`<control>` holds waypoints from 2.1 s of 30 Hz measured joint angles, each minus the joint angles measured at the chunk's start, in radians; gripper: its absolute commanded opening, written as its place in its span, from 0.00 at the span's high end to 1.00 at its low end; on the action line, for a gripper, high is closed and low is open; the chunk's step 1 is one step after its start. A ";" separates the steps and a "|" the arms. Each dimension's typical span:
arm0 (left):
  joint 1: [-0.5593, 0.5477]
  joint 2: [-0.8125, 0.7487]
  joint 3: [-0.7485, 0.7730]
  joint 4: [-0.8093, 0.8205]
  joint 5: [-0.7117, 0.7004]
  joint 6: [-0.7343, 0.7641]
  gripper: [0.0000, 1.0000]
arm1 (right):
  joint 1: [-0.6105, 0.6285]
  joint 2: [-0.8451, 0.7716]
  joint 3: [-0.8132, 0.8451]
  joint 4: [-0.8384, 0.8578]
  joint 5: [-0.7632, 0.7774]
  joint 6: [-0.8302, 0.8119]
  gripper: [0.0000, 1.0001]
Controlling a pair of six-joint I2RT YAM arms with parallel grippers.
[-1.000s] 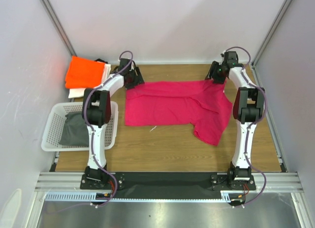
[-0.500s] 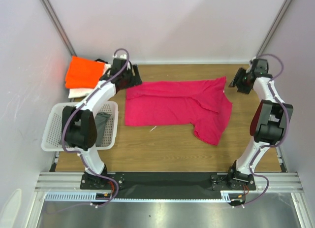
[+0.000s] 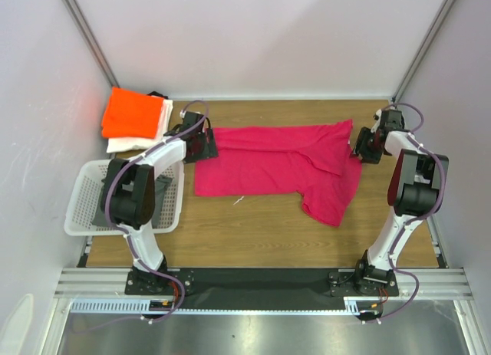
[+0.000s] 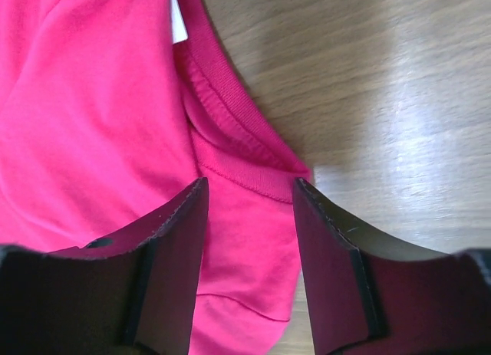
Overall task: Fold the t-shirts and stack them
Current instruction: Fold the tshirt
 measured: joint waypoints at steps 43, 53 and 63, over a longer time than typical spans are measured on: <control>-0.013 0.079 -0.040 0.032 -0.064 -0.001 0.23 | 0.077 0.213 0.258 -0.036 0.176 -0.152 0.86; -0.013 0.079 -0.040 0.032 -0.064 -0.001 0.23 | 0.072 0.193 0.258 -0.053 0.093 -0.153 0.62; -0.013 0.079 -0.040 0.032 -0.064 -0.001 0.23 | 0.089 0.187 0.258 -0.068 0.094 -0.183 0.61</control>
